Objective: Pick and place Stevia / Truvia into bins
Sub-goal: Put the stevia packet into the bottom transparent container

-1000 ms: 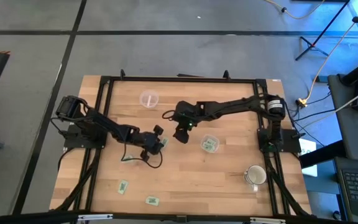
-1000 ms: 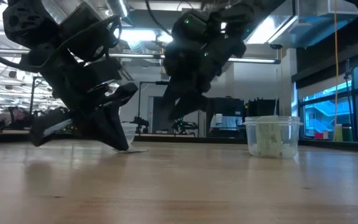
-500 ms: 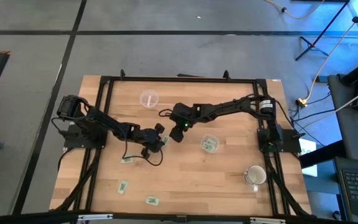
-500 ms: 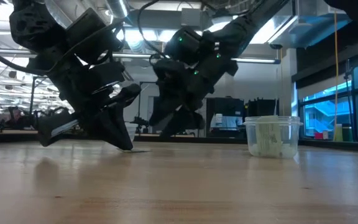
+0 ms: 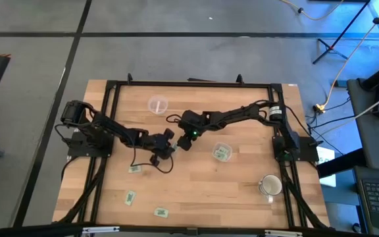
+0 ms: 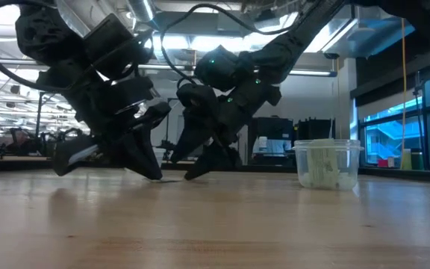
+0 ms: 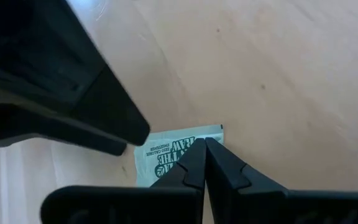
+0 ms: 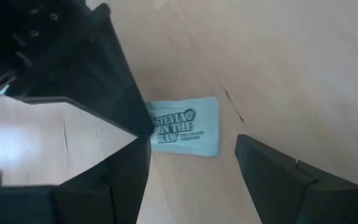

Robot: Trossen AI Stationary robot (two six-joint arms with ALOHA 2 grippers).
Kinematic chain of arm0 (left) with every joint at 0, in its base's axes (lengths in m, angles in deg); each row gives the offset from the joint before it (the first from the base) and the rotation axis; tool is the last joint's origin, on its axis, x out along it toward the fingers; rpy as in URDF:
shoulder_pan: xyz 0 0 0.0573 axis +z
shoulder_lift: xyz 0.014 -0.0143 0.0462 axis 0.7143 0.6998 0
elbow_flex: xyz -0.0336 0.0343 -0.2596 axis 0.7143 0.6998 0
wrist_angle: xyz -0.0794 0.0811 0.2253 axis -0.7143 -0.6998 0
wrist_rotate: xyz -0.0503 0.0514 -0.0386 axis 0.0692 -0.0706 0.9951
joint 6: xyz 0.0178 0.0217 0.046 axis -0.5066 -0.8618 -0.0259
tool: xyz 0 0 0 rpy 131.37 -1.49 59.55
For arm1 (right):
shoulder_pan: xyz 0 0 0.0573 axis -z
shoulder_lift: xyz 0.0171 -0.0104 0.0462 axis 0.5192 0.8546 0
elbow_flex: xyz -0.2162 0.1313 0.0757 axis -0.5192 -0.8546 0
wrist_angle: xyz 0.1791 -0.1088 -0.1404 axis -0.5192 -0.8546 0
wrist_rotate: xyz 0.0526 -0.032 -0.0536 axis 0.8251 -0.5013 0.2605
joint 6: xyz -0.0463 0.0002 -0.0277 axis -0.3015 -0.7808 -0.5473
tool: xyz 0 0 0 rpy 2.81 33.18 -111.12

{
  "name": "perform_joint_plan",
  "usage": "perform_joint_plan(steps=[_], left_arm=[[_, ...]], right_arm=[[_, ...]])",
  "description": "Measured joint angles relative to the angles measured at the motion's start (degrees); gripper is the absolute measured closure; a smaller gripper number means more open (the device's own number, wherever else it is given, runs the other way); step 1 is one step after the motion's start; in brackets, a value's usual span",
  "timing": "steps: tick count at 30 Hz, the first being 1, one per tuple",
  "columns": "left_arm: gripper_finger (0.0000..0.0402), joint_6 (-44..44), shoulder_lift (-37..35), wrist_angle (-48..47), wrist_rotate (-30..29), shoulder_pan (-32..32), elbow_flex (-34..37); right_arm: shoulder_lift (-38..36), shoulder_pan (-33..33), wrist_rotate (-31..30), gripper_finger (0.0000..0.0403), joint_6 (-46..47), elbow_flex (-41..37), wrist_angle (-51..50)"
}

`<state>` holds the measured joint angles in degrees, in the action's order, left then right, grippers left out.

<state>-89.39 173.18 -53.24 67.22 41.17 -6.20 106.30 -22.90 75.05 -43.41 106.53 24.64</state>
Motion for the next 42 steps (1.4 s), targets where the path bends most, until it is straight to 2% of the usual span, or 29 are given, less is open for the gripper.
perform_joint_plan(steps=[24,28,34,37,42], left_arm=[[0.04,-2.99,0.16,1.47,1.68,1.7,-0.02],[0.04,-3.02,2.03,3.27,3.31,2.31,-0.25],[0.04,-1.91,7.89,11.66,4.89,2.39,-0.33],[0.0399,-0.2,8.91,12.45,5.18,2.3,-0.44],[0.04,1.51,9.09,12.51,4.95,2.19,-0.44]], right_arm=[[0.28,-0.04,2.59,0.0159,0.46,-0.13,1.45],[0.28,-0.26,2.62,0.0159,0.51,-0.13,1.36],[0.33,-0.37,4.68,0.0159,1.32,-0.17,1.01],[0.32,-0.4,6.41,0.0159,1.44,-0.17,0.32],[0.29,-0.31,5.13,0.0159,-1.27,-0.12,-0.78]])
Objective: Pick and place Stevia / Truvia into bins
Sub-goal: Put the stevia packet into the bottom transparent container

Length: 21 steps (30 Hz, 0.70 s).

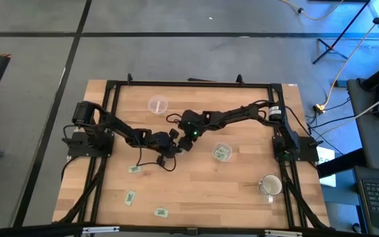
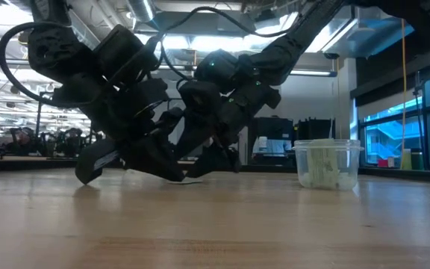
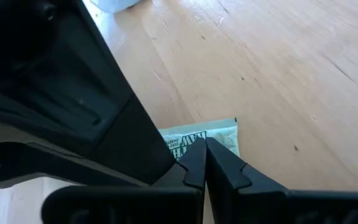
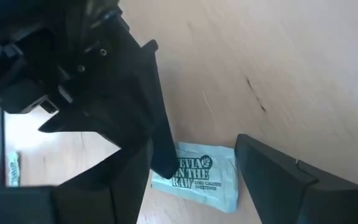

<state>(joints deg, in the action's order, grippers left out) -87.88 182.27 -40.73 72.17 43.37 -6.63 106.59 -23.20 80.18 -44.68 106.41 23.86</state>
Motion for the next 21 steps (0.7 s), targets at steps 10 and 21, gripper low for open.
perform_joint_plan(steps=[10,21], left_arm=[[0.04,0.42,0.04,0.22,-0.39,0.02,0.11],[0.0399,0.91,0.04,0.33,-0.43,0.07,0.19]], right_arm=[[-0.13,-0.1,2.03,0.0177,-1.81,0.08,-4.61],[-0.05,0.06,1.27,0.0258,-2.06,-0.08,-4.17]])
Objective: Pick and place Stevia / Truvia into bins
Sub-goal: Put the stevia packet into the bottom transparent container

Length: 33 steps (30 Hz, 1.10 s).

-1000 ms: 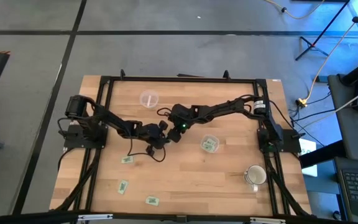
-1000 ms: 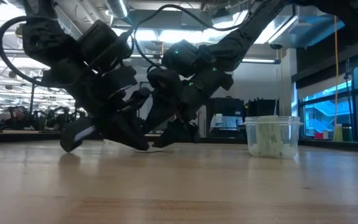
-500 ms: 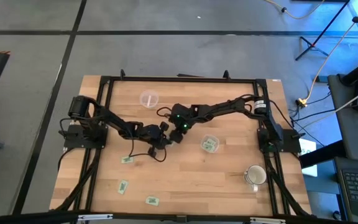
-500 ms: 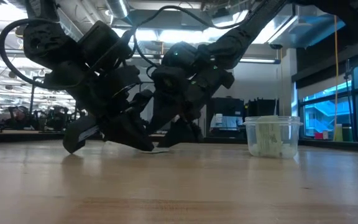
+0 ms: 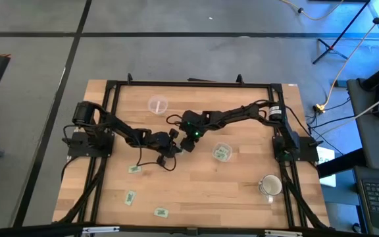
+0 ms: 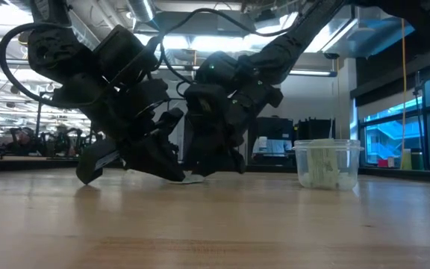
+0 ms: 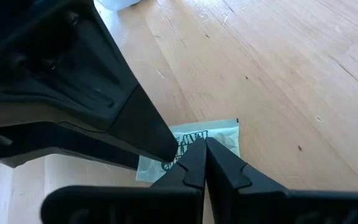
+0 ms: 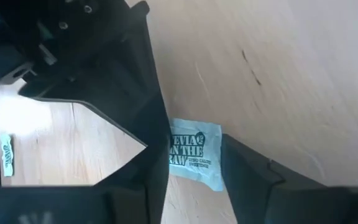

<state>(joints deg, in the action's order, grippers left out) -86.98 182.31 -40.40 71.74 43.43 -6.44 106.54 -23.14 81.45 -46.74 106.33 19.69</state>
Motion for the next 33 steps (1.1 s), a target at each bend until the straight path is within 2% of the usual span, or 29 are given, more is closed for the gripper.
perform_joint_plan(steps=[25,33], left_arm=[[0.0399,0.34,0.05,0.38,-0.22,0.02,0.07],[0.0367,0.39,0.13,1.24,-0.6,0.04,0.13]], right_arm=[[0.13,0.74,-0.17,0.0338,-4.66,-0.04,0.43],[0.15,0.77,-0.24,0.0365,-6.65,-0.04,0.61]])
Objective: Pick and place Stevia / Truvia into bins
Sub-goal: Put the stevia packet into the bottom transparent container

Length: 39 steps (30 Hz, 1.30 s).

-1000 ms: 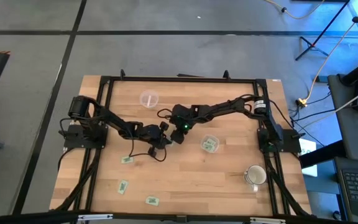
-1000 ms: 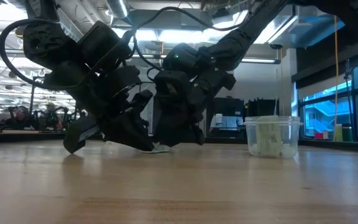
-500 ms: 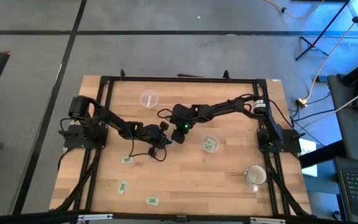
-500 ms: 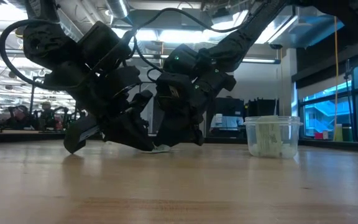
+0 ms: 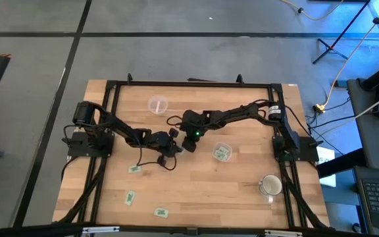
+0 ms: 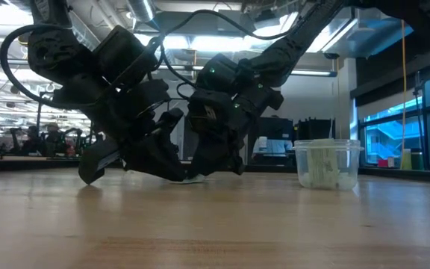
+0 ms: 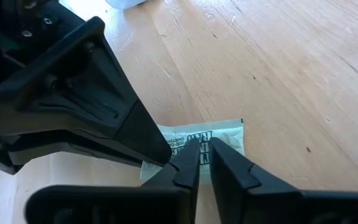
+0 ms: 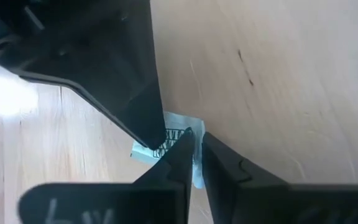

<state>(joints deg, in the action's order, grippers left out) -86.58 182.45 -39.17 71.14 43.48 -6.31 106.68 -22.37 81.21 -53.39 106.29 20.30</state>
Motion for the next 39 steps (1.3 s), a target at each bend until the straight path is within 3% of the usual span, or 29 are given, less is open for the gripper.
perform_joint_plan(steps=[7,16,21,26,31,39], left_arm=[[0.035,-0.3,-0.61,-0.08,-0.52,-0.07,0.02],[0.0329,1.83,-10.1,-7.98,-4.79,-1.62,0.36],[0.0323,9.79,-16.58,-11.75,-4.59,-1.66,0.32],[0.0325,14.34,-20.57,-15.21,-4.45,-1.52,0.21],[0.0326,16.31,-20.39,-15.0,-4.45,-1.01,0.13],[0.0325,16.1,-19.98,-15.88,-4.67,0.52,0.13]], right_arm=[[0.01,0.0,0.06,0.0396,-1.19,0.0,-0.03],[-2.29,-0.12,-1.06,0.04,-5.24,-0.2,-3.09],[-8.04,-0.53,-8.7,0.0401,-10.93,2.51,-12.54],[-14.78,-2.8,-18.02,0.0401,-12.25,7.25,-30.81],[-20.95,-7.27,-31.08,0.0401,-5.33,9.16,-46.08],[-24.12,-13.77,-37.18,0.0401,10.63,7.41,-59.43]])
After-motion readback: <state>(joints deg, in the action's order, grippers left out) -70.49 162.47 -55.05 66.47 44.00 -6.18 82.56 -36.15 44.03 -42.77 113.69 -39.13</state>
